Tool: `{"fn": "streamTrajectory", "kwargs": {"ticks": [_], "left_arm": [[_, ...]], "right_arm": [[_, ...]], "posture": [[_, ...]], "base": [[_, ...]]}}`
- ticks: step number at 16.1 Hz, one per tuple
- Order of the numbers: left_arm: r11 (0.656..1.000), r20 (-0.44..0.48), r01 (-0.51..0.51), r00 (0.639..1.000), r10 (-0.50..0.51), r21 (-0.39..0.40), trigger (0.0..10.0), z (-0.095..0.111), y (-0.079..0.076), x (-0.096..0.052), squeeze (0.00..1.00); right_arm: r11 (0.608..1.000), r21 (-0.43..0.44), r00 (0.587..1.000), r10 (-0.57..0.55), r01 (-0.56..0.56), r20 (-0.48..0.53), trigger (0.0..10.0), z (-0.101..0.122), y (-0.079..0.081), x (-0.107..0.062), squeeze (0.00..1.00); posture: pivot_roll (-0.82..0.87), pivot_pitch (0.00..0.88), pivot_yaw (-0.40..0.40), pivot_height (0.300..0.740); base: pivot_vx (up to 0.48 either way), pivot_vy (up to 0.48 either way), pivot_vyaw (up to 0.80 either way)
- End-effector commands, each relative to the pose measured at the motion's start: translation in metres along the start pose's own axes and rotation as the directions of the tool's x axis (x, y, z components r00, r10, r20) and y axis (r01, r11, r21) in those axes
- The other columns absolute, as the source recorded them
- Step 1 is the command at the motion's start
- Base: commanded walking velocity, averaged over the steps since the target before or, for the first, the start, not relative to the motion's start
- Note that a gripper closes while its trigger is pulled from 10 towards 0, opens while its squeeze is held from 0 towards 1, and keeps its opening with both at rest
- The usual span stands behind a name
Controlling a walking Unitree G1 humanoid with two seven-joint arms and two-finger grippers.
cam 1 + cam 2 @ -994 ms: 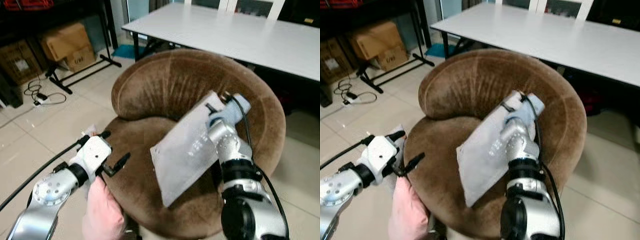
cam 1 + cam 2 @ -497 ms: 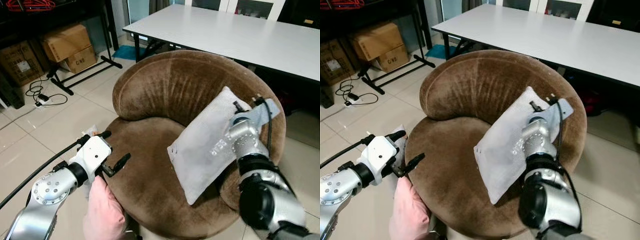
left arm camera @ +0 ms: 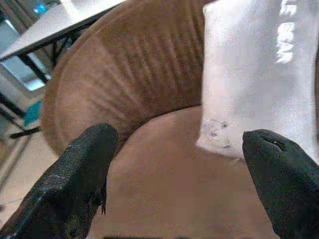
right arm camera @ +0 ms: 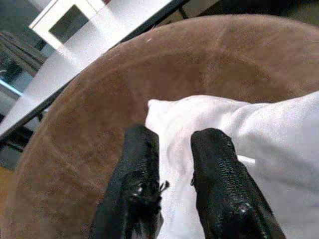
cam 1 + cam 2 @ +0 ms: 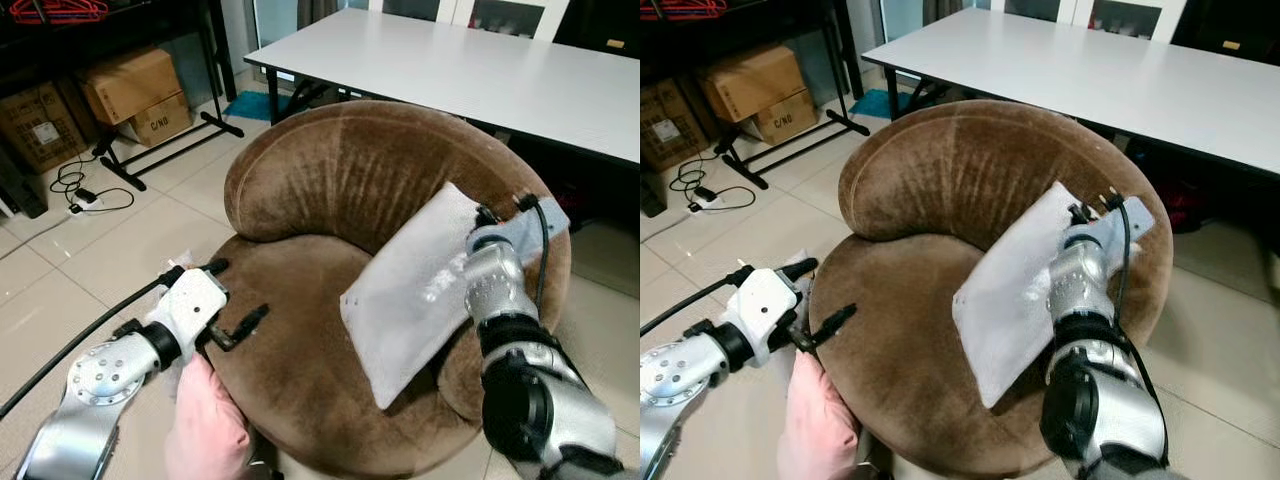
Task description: Move the pillow to the sofa from floor
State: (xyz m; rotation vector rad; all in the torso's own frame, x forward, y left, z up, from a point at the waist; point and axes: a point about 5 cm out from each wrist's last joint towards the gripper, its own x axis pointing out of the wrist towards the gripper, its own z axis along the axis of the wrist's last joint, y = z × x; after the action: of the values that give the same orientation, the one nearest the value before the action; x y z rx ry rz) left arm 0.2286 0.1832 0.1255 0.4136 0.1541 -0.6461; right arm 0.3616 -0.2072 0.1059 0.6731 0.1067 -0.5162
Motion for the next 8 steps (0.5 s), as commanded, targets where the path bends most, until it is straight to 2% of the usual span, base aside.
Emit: {"fn": "streamTrajectory", "kwargs": {"ticks": [1,3,4,5,6,7,8], "left_arm": [[0.999,0.009,0.028,1.000,-0.028,-0.030,10.0,0.000,-0.003,0.000,0.00],[0.998,0.022,0.041,0.999,-0.039,-0.053,10.0,0.002,-0.004,0.000,0.00],[0.997,0.038,0.006,0.999,-0.003,-0.073,10.0,0.002,-0.003,0.001,0.00],[0.997,0.043,-0.006,0.999,0.009,-0.080,10.0,0.002,-0.003,0.001,0.00],[0.984,0.037,-0.126,0.991,0.132,-0.126,10.0,0.001,0.003,0.004,0.00],[0.977,0.043,-0.161,0.985,0.169,-0.138,10.0,0.001,0.004,0.006,0.00],[0.970,0.047,-0.194,0.978,0.203,-0.145,10.0,0.002,0.004,0.008,0.00]], "right_arm": [[1.000,-0.020,0.999,0.001,0.000,0.035,10.0,0.004,0.001,-0.002,1.00],[0.999,-0.044,0.997,-0.008,0.011,0.081,10.0,0.012,-0.003,-0.005,1.00],[0.997,-0.073,0.988,0.017,-0.006,0.151,10.0,0.027,-0.005,-0.013,0.00],[0.994,-0.109,0.983,0.029,-0.010,0.182,10.0,0.031,-0.005,-0.015,0.00],[0.939,-0.253,0.953,0.271,-0.232,0.132,10.0,0.032,0.011,-0.035,0.00],[0.890,-0.335,0.928,0.360,-0.311,0.095,10.0,0.030,0.017,-0.047,0.00],[0.804,-0.442,0.890,0.455,-0.399,0.026,10.0,0.022,0.025,-0.064,0.00]], "posture": [[0.05,0.000,0.009,0.740],[0.06,0.000,-0.015,0.740],[0.05,0.000,-0.012,0.740],[0.05,0.000,-0.012,0.740],[0.01,0.000,0.016,0.740],[0.01,0.000,0.021,0.740],[-0.01,0.000,0.022,0.740]], "base": [[0.000,0.000,0.00],[0.000,0.000,0.00],[0.000,0.000,0.00],[0.000,0.000,0.00],[0.000,0.000,0.00],[0.000,0.000,0.00],[0.000,0.000,0.00]]}}
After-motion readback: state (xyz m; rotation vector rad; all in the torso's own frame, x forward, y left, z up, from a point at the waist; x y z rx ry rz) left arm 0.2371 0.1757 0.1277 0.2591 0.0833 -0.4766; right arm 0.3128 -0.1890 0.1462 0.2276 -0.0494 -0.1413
